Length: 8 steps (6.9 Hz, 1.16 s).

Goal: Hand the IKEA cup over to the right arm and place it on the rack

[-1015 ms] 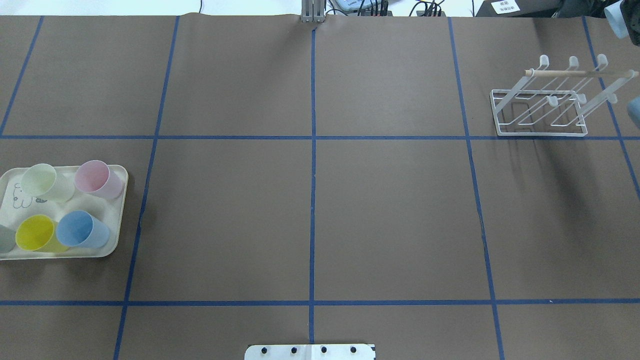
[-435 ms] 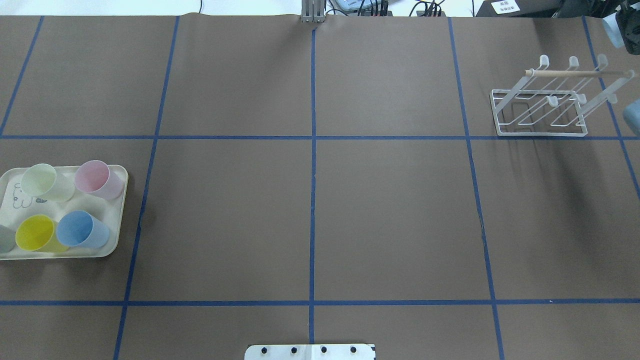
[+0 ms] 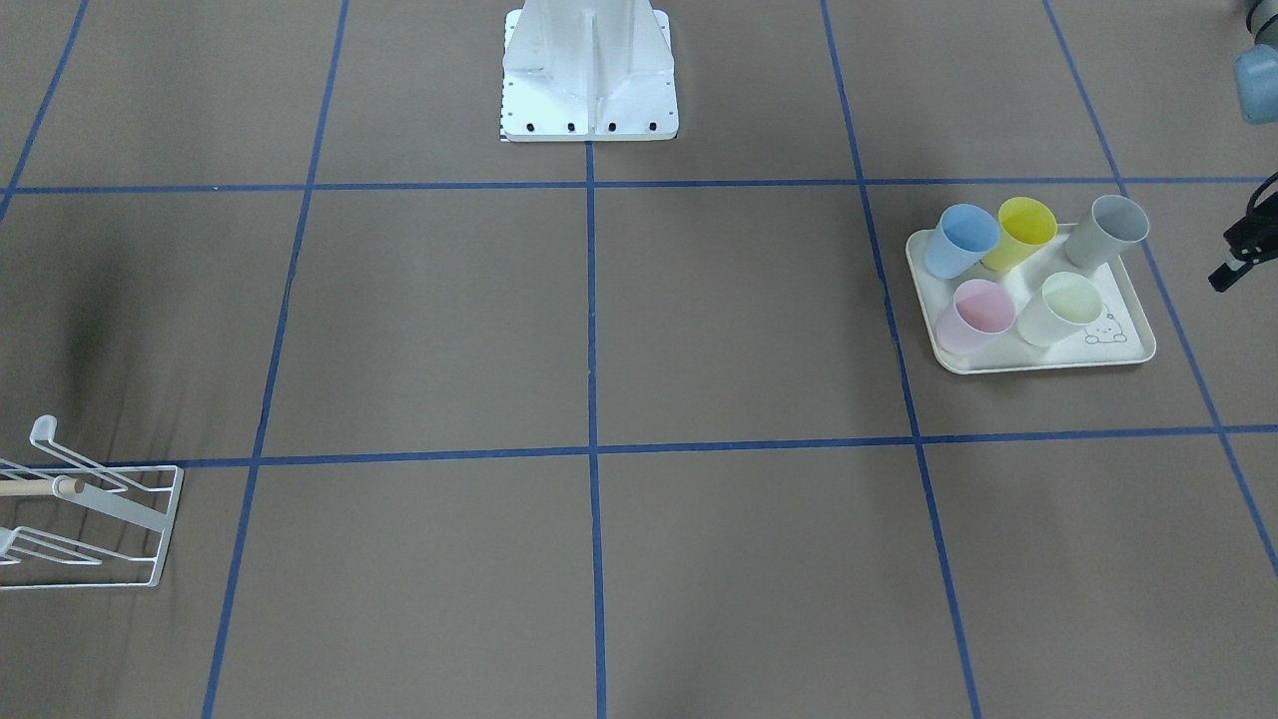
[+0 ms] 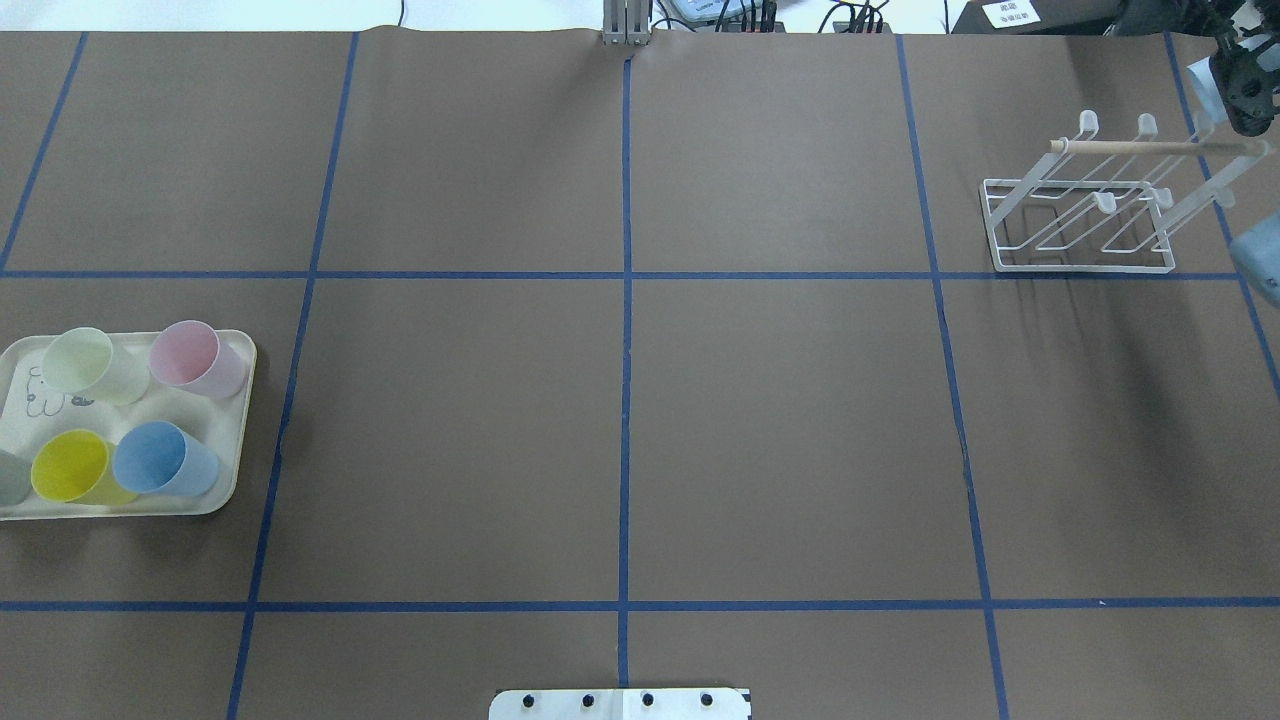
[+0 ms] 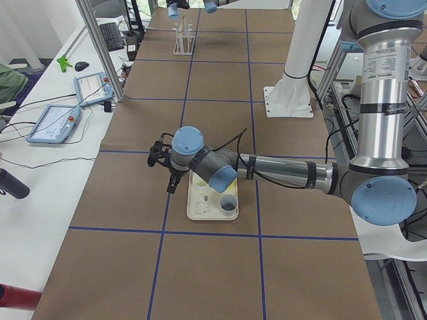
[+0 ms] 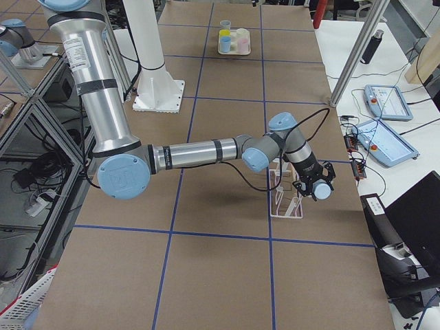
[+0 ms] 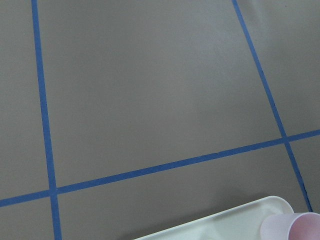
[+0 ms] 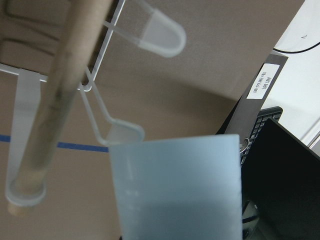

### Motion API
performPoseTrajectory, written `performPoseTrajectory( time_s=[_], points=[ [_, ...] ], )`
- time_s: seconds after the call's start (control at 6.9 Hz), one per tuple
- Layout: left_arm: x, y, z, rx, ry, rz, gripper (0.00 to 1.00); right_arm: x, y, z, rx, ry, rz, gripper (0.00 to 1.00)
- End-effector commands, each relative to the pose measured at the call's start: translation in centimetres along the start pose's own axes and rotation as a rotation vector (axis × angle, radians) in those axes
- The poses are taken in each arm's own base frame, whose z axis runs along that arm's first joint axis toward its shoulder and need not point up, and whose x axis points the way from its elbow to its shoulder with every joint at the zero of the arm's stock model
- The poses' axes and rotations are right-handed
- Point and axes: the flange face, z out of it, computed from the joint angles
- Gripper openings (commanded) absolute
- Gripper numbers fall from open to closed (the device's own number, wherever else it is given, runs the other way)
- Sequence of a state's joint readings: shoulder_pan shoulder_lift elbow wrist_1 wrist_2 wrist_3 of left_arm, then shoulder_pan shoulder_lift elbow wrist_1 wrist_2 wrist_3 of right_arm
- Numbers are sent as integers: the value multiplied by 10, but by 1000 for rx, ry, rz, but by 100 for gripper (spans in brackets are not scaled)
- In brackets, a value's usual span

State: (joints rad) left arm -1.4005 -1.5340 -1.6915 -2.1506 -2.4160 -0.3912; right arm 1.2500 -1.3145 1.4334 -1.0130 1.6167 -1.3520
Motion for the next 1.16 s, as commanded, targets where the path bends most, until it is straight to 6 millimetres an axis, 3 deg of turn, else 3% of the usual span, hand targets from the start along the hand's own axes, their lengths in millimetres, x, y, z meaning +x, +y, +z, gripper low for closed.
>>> performPoseTrajectory(
  time_s=[0.0, 0.43, 1.01],
  points=[
    [0, 0, 0, 0, 0, -3, 100, -6, -3, 4, -3, -14, -14, 40],
    [0, 0, 1, -2, 0, -3, 100, -9, -18, 10, -12, -20, -35, 43],
    [0, -1, 1, -1, -1, -3, 100, -10, -40, 16, -30, -22, -75, 58]
  ],
)
